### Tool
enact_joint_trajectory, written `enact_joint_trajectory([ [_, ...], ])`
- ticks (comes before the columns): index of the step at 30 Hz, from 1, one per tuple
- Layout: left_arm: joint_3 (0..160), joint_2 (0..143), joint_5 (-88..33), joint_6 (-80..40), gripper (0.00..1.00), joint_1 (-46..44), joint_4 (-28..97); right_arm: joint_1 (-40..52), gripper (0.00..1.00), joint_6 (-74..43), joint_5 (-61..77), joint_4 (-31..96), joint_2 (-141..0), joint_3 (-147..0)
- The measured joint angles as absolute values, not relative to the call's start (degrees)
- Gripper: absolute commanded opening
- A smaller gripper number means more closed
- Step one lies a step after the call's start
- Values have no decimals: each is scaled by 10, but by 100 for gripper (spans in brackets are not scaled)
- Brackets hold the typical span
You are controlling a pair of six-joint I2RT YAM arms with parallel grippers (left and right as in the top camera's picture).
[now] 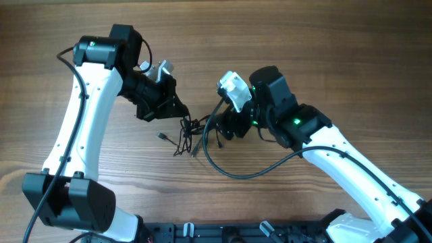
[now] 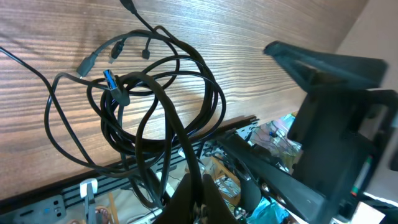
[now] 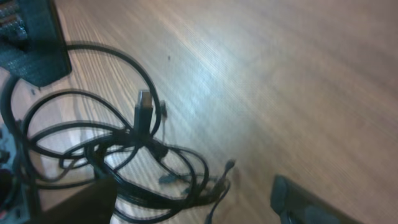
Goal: Untangle cables
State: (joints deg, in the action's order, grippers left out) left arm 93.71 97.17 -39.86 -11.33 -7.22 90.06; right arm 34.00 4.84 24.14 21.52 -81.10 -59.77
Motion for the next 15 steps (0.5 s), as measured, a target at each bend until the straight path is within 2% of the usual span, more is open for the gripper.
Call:
enact_joint_trajectory([
  [3,937,972,-394,-119,4,-81,902,364,77,56,251,196,-823,-598],
  [4,937,972,-392,-119,4,-88,901,379,72,59,257,194,-834,-598],
  [5,937,972,-392,-119,4,-96,898,395,61,62,262,195,-847,-598],
  [12,937,972,-392,-127,4,-101,882,412,37,70,318,249,-855,-598],
  [13,937,972,-392,-130,4,-98,877,412,30,67,327,249,-855,-598],
  [14,937,972,-392,-132,4,-93,872,412,14,67,329,249,-855,-598],
  [15,937,972,-392,-134,4,-89,870,412,4,54,342,248,-855,-598],
])
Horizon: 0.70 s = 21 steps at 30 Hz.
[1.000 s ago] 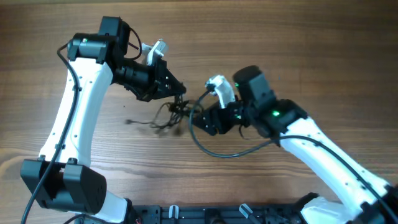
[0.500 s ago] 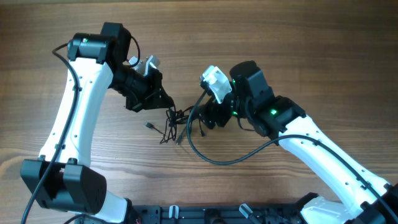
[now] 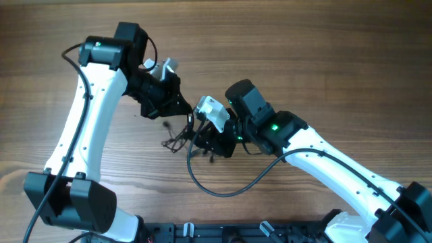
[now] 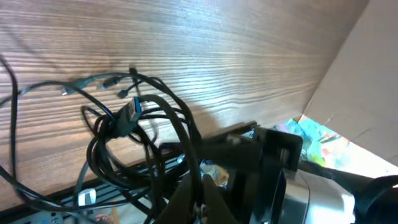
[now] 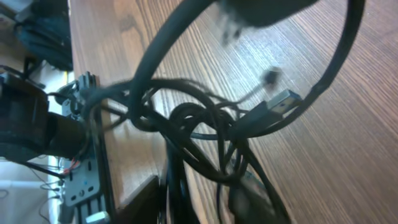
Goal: Untangle cables
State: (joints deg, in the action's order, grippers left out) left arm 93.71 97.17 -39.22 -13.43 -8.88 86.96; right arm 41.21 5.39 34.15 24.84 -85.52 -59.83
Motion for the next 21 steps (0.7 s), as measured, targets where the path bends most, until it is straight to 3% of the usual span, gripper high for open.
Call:
enact_joint_trajectory([
  [5,937,972,-377,-139,4,-87,863,412,4,-12,364,208,-855,-598],
  [10,937,969,-265,-223,4,-87,833,412,4,-119,322,198,-769,-598],
  [13,937,968,-239,-259,4,-78,813,412,4,-184,176,269,-661,-599],
  [18,937,958,-296,-275,4,-62,814,423,4,-304,-56,338,-575,-599],
  [21,937,958,-233,-276,4,-20,812,411,13,-332,-184,353,-540,-599],
])
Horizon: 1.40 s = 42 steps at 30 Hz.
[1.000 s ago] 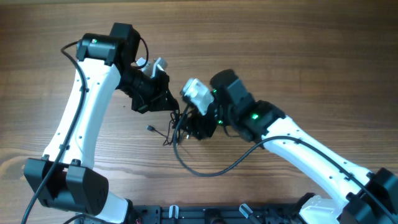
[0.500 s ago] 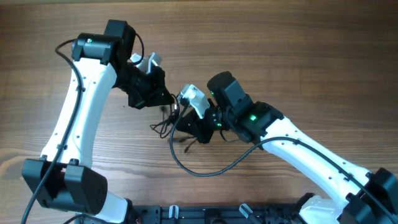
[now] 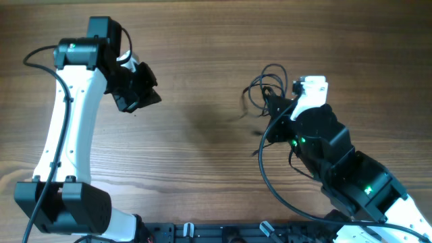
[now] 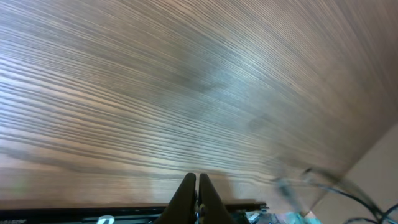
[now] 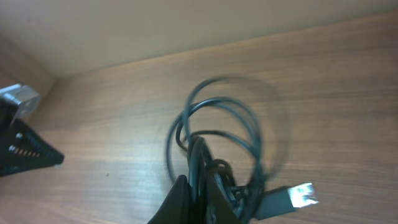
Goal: Untangle cables
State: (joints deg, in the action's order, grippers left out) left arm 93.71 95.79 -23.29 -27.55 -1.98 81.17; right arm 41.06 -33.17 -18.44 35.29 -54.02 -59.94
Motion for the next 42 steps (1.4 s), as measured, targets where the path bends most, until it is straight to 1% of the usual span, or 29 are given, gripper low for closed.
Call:
enact_joint_trajectory([
  [1,937,958,-243,-267,4,-19,811,411,11,-334,-178,352,-544,-599],
  [2,937,958,-277,-239,4,-20,808,411,4,-336,-164,351,-552,-599],
  [3,937,958,-314,-209,5,-20,807,411,4,-338,-141,351,-564,-600],
  [4,937,958,-376,-172,14,-21,807,410,4,-339,-117,349,-581,-600],
  [5,937,958,-412,-151,37,-22,807,410,4,-343,-93,344,-596,-599],
  [6,937,958,-435,-138,43,-23,806,411,4,-345,-45,312,-618,-599],
  [7,937,958,-453,-123,59,-23,806,411,4,-350,-7,289,-635,-600],
  [8,937,958,-466,-118,80,-24,806,411,4,-361,27,267,-649,-599],
  [11,937,958,-472,-108,83,-28,808,411,4,-410,90,220,-691,-600],
  [12,937,958,-472,-107,81,-30,811,411,4,-421,96,220,-696,-600],
  [15,937,958,-448,-109,81,-34,822,411,4,-437,115,222,-704,-600],
  [16,937,958,-442,-110,66,-38,822,411,4,-439,118,222,-705,-600],
  [17,937,958,-432,-112,62,-55,820,411,4,-444,121,222,-705,-600],
  [18,937,958,-412,-117,63,-70,814,411,4,-451,124,222,-705,-600],
  [19,937,958,-382,-131,70,-83,808,411,4,-453,125,221,-705,-600],
  [20,937,958,-322,-175,76,-97,807,411,4,-457,126,221,-705,-600],
  [22,937,958,-247,-235,84,-106,806,411,4,-467,127,219,-705,-600],
  [26,937,958,-197,-270,84,-113,805,411,4,-475,129,205,-705,-600],
  [29,937,958,-249,-227,84,-113,804,411,4,-478,129,194,-705,-600],
  [31,937,958,-281,-209,67,-115,798,411,4,-480,131,180,-705,-600],
  [32,937,958,-286,-202,64,-117,794,411,4,-484,131,177,-705,-600],
  [34,937,958,-256,-237,72,-129,790,411,4,-497,131,175,-705,-600],
  [38,937,958,-190,-285,77,-139,790,411,4,-508,131,175,-705,-600],
  [42,937,958,-175,-294,82,-139,790,411,4,-510,131,175,-705,-600],
])
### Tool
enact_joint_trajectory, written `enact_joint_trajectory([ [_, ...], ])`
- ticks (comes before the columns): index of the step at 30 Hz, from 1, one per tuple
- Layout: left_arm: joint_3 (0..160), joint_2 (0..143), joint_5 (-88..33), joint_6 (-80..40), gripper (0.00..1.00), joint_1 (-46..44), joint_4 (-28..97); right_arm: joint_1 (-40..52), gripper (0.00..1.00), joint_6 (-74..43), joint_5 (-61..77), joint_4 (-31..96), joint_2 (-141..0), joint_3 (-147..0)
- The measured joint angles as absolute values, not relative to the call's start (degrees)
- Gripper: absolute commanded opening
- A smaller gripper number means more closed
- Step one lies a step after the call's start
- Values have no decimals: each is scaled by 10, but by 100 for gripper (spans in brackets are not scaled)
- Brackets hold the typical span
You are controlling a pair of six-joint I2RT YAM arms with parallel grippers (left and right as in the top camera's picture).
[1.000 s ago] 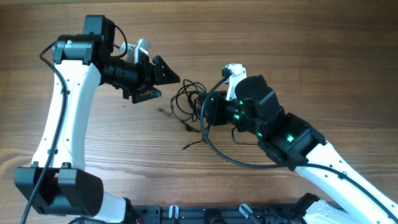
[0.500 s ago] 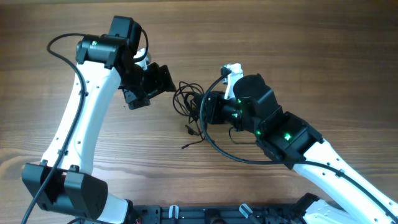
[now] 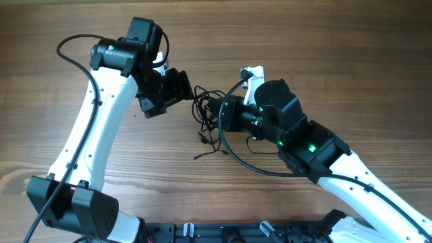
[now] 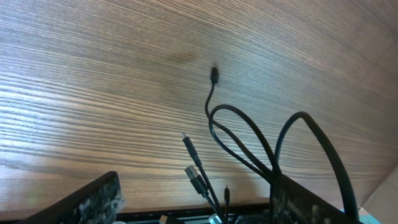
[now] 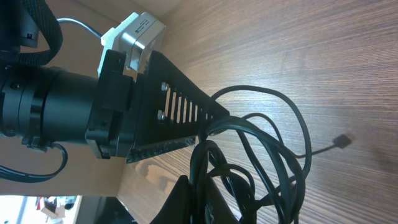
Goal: Untangle cables
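Observation:
A tangle of thin black cables [image 3: 206, 111] hangs at the table's middle, with loose ends trailing onto the wood [image 3: 204, 143]. My right gripper [image 3: 221, 115] is shut on the bundle; in the right wrist view its fingers [image 5: 186, 202] pinch several strands while loops [image 5: 273, 143] spread to the right. My left gripper [image 3: 179, 96] stands open just left of the tangle. In the left wrist view a USB plug [image 4: 196, 178] and cable loops [image 4: 249, 146] lie between its wide-apart fingers [image 4: 93, 199], touching neither.
A thick black arm cable [image 3: 236, 160] loops over the table below the tangle. A black rail [image 3: 202, 231] runs along the table's front edge. The left gripper's body [image 5: 149, 118] fills the left of the right wrist view.
My left gripper was shut and empty far to the left; now it is open beside the tangle. My right gripper, still shut on the bundle, has moved from the right to the middle.
First both grippers were at the tangle on the table, the left shut on a strand. Then the right closed in on it too. Later the left was away and empty while the right held the bundle up at the right. Now they meet mid-table.

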State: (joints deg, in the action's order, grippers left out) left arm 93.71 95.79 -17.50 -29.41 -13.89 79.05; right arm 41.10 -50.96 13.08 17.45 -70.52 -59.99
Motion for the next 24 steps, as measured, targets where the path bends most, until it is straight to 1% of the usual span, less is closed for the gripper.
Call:
enact_joint_trajectory([
  [5,937,958,-172,-295,85,-139,792,411,4,-510,131,175,-705,-600],
  [24,937,958,-172,-293,86,-139,797,411,4,-510,131,175,-705,-600],
])
